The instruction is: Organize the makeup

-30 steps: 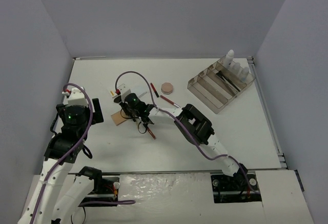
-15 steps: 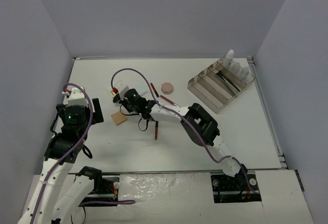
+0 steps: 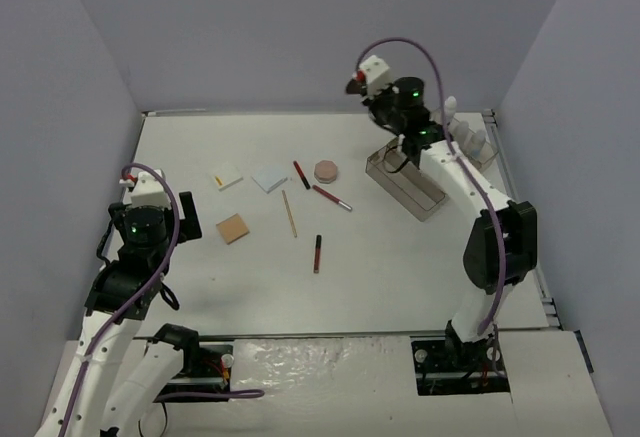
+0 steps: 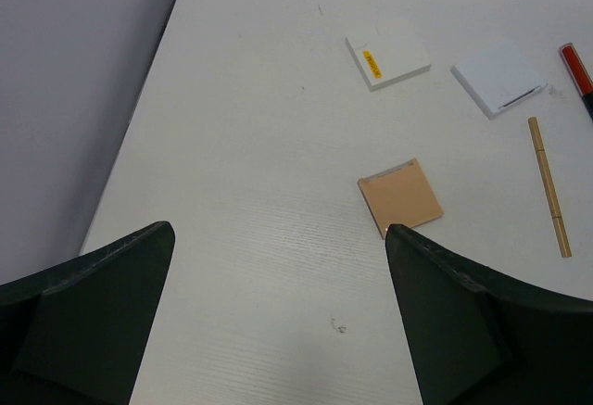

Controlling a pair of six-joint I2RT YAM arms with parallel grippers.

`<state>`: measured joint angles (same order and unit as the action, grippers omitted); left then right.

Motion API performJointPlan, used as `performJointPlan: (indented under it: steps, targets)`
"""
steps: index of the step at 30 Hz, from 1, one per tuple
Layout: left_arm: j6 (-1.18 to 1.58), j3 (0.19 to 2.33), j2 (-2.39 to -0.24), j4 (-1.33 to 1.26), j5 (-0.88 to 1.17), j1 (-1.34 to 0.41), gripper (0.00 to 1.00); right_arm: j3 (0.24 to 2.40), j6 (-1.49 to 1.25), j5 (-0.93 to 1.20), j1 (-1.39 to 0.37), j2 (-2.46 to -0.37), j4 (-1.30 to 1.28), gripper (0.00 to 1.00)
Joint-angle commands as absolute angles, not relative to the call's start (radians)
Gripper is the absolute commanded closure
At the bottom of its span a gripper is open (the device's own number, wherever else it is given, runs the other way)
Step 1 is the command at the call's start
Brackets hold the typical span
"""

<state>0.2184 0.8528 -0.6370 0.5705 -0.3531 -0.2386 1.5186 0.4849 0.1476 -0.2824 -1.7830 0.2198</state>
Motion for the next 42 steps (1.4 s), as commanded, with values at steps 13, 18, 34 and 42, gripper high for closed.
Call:
performJointPlan:
  steps: [13, 18, 34, 42]
  targets:
    - [0.223, 0.875, -0.66, 0.506, -0.336, -0.226, 0.03, 1.564, 0.675, 0.377, 0.098, -1.993, 0.164, 0.97]
    - [0.223, 0.874, -0.665, 0.505, -0.329, -0.222, 0.03, 1.545, 0.685, 0.36, 0.103, -2.05, 0.164, 0.94]
    - [0.224, 0.873, -0.651, 0.505, -0.322, -0.213, 0.03, 1.565, 0.37, 0.054, -0.074, -1.741, 0.241, 0.27]
    - [0.229, 0.867, -0.65, 0.505, -0.31, -0.207, 0.03, 1.185, -0.133, -0.292, -0.4, -1.36, 0.159, 0.16]
